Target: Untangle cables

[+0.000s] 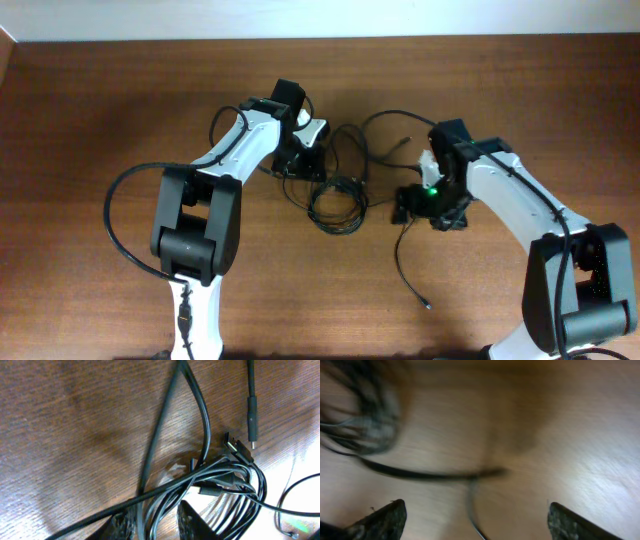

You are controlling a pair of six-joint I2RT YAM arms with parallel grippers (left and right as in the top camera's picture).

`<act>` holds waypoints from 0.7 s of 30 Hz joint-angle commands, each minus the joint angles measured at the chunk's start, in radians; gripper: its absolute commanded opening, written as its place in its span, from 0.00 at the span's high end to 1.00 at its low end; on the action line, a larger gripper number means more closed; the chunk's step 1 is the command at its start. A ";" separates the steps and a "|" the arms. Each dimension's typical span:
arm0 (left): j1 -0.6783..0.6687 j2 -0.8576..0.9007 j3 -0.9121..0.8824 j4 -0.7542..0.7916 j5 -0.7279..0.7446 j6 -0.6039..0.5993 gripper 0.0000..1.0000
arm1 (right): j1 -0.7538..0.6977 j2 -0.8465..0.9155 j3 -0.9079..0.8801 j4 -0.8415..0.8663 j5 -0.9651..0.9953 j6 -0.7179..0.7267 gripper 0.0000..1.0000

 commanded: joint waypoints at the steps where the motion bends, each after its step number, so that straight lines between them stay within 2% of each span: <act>1: 0.002 -0.014 0.021 -0.008 -0.011 0.009 0.62 | 0.057 0.001 0.011 0.072 -0.073 0.085 0.08; 3: 0.002 -0.014 0.021 -0.009 -0.011 0.008 0.62 | 0.076 0.001 0.011 0.117 -0.070 0.131 0.09; 5: 0.002 -0.014 0.021 -0.009 -0.013 -0.005 0.75 | 0.083 0.001 0.011 0.163 -0.070 0.182 0.13; 7: 0.000 -0.014 0.021 -0.009 -0.061 -0.064 1.00 | 0.085 0.001 0.011 0.234 -0.069 0.185 0.25; 8: -0.003 -0.014 0.021 -0.009 -0.061 -0.064 1.00 | 0.085 0.001 0.011 0.268 -0.066 0.203 0.33; 9: -0.010 -0.014 0.021 -0.008 -0.061 -0.063 1.00 | 0.085 0.001 0.011 0.299 -0.066 0.229 0.45; 10: -0.018 -0.014 0.021 -0.008 -0.061 -0.063 1.00 | 0.085 0.001 0.011 0.324 -0.064 0.252 0.68; 12: -0.026 -0.014 0.021 -0.008 -0.061 -0.063 1.00 | 0.085 0.001 0.011 0.338 -0.063 0.263 0.96; 16: -0.052 -0.014 0.021 -0.003 -0.060 -0.063 0.91 | 0.085 0.001 0.009 0.242 -0.064 0.262 0.96; 21: -0.057 -0.014 0.021 0.004 -0.060 -0.063 0.87 | 0.164 0.001 -0.022 0.220 -0.084 0.263 0.96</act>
